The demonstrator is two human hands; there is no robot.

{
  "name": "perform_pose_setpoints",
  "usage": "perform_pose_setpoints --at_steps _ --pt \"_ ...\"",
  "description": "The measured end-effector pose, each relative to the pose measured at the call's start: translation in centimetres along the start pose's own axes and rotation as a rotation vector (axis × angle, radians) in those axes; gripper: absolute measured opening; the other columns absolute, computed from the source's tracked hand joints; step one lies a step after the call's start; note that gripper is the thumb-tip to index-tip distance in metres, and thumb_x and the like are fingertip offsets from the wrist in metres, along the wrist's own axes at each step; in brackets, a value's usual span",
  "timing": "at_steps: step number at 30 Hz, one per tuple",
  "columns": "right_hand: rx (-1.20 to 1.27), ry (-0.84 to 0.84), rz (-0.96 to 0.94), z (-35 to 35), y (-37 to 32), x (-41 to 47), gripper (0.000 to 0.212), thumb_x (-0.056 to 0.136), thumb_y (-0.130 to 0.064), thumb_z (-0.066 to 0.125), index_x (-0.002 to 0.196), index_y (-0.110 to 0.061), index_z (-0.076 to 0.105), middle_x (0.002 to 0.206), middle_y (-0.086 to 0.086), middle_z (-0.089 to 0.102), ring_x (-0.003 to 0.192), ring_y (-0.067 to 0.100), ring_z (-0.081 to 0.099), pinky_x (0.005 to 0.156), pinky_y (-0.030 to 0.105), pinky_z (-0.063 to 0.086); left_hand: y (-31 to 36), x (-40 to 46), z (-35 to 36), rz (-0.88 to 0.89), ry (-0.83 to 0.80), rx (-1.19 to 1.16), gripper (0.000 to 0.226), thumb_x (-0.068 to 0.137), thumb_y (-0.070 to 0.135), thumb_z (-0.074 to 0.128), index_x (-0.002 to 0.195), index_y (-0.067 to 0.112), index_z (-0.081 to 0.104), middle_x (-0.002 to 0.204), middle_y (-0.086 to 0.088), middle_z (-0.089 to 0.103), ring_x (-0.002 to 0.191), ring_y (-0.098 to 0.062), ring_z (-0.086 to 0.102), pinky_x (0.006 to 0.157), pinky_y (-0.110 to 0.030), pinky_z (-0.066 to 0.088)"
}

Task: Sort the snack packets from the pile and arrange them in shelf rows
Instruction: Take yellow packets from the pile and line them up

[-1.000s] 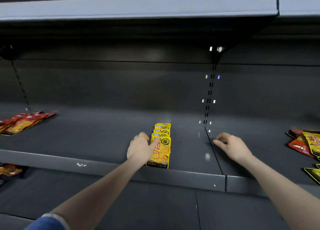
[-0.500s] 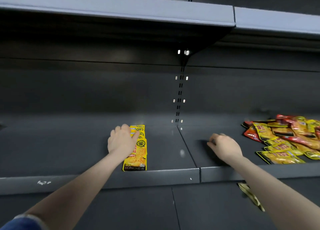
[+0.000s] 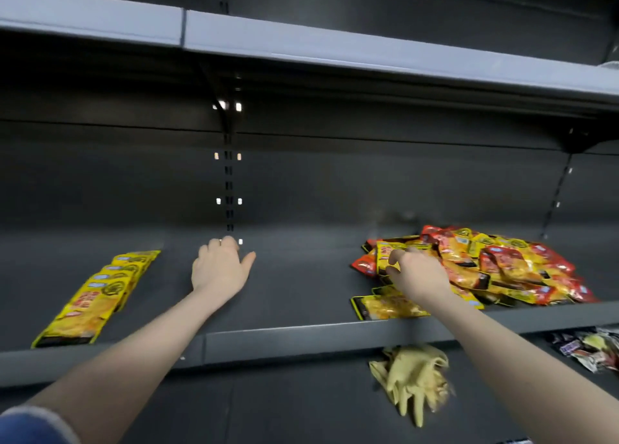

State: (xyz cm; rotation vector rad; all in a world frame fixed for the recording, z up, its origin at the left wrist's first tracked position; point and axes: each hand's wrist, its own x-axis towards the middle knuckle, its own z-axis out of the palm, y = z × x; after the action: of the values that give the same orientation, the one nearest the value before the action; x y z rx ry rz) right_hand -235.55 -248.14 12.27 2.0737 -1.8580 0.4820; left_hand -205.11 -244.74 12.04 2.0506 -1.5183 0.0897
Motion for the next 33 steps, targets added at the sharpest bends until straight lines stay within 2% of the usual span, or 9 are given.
perform_pose_setpoints --at_steps 8,14,20,26,33 --pt "0.022 0.019 0.074 -1.4 13.1 0.2 0.033 0.095 -0.038 0.049 0.114 -0.014 0.060 0.114 0.011 0.058 0.109 0.030 0.054 0.084 0.034 0.045 13.4 -2.3 4.4 0.073 -0.078 -0.015 0.046 0.094 0.047 0.048 0.123 0.012 0.051 0.127 -0.012 0.050 0.122 -0.031 0.042 0.098 -0.039 0.036" --pt "0.028 0.004 0.121 -0.2 17.8 -0.3 0.030 0.096 -0.035 0.047 0.115 -0.015 0.060 0.111 0.009 0.058 0.106 0.028 0.054 0.082 0.033 0.045 18.7 -2.0 6.8 0.160 -0.150 -0.015 0.049 0.094 0.049 0.047 0.125 0.012 0.050 0.129 -0.011 0.048 0.123 -0.030 0.041 0.098 -0.038 0.036" --pt "0.040 0.016 0.160 0.4 20.2 0.0 0.030 0.096 -0.035 0.046 0.113 -0.015 0.060 0.110 0.009 0.058 0.103 0.028 0.056 0.077 0.032 0.045 21.1 -1.1 9.5 0.218 -0.242 0.001 0.051 0.094 0.053 0.044 0.125 0.013 0.051 0.130 -0.010 0.049 0.123 -0.029 0.042 0.098 -0.039 0.037" --pt "0.083 0.017 0.162 1.0 20.7 0.7 0.029 0.095 -0.034 0.048 0.108 -0.013 0.062 0.102 0.010 0.058 0.096 0.029 0.057 0.072 0.032 0.044 21.2 -1.0 10.8 0.250 -0.300 0.000 0.050 0.092 0.056 0.045 0.111 0.010 0.054 0.119 -0.011 0.055 0.113 -0.030 0.049 0.092 -0.039 0.042" --pt "0.082 0.001 0.099 1.8 19.5 1.1 0.028 0.095 -0.034 0.050 0.107 -0.012 0.063 0.101 0.009 0.058 0.100 0.028 0.055 0.078 0.032 0.044 20.5 -1.5 10.7 0.304 -0.402 0.011 0.063 0.087 0.066 0.044 0.105 0.007 0.054 0.110 -0.009 0.058 0.101 -0.026 0.056 0.078 -0.036 0.045"
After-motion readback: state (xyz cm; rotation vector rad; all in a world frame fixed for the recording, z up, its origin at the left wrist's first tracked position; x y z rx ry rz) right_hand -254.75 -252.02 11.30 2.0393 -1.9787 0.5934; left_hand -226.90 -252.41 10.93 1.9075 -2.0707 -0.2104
